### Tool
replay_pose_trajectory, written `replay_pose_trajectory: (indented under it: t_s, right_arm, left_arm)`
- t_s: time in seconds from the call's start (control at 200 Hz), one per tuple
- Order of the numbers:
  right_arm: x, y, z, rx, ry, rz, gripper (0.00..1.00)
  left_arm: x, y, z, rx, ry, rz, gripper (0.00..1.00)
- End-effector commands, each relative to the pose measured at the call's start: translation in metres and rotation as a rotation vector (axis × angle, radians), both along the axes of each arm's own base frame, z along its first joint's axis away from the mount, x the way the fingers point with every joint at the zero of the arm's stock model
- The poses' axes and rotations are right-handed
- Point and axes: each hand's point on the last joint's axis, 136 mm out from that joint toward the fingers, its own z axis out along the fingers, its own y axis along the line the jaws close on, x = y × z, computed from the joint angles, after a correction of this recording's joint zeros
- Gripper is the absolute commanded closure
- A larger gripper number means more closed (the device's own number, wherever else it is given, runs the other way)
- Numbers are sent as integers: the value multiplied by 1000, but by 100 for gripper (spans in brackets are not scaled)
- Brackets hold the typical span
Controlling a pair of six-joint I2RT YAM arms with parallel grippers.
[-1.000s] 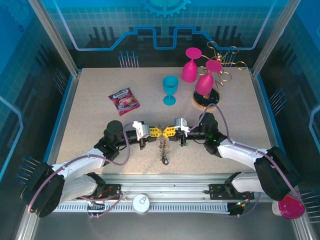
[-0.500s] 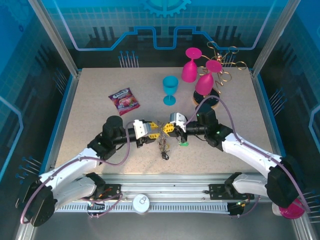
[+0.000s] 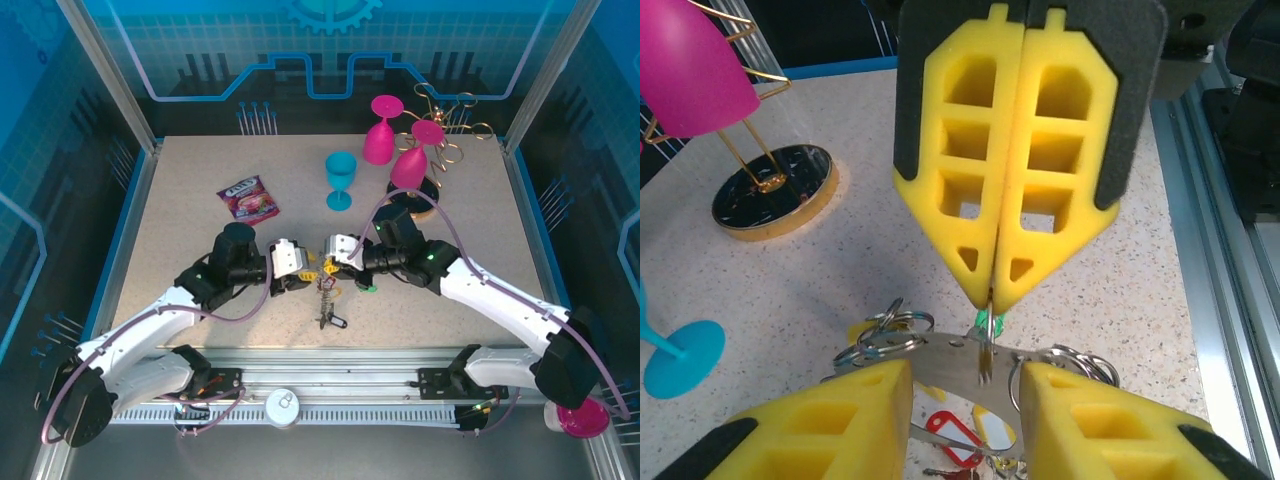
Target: Put the keys on the keyring
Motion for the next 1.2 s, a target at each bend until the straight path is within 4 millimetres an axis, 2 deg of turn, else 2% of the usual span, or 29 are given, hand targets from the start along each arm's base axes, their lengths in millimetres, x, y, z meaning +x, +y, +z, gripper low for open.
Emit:
replay_pose_trajectory:
  t_s: [0.0,0.275,0.37,0.505,0.54,0.565,0.59,0.605,0.64,0.73,0.946,1.196]
  right_arm:
    - [-2,10,13,27,-12,21,100]
    - [0,20,13,57,8,11,100]
    - [0,21,12,58,18,11,100]
    - [4,13,11,61,14,-31,100]
    - [6,7,10,69,13,-47,85]
    - [7,3,9,72,12,-56,78]
    - [7,0,10,76,2,-60,74]
    - [5,-3,1,62,10,-58,72]
    - [2,-8,-5,43,-1,-50,70]
    - [-3,-11,-18,-4,-2,-22,68]
    - [-2,2,-17,12,2,11,68]
    - [-2,17,-16,47,12,45,75]
  left_arm:
    - [-2,-6,6,-15,2,-41,67]
    - [-4,-9,-1,-8,32,-62,86]
    - [-5,-8,-3,-3,31,-66,100]
    - [-6,-6,-1,-4,-3,-67,100]
    - [-6,-6,-1,-4,-16,-66,100]
    - [-6,-6,0,-4,-26,-69,100]
    - [-7,-5,0,-2,-35,-72,100]
    - [-7,-5,0,-1,-40,-72,100]
    - [-7,-5,1,0,-47,-72,100]
    - [-8,-5,3,5,-53,-87,100]
    - [-12,-7,5,12,-45,-113,100]
    - [-15,-9,4,16,-38,-131,100]
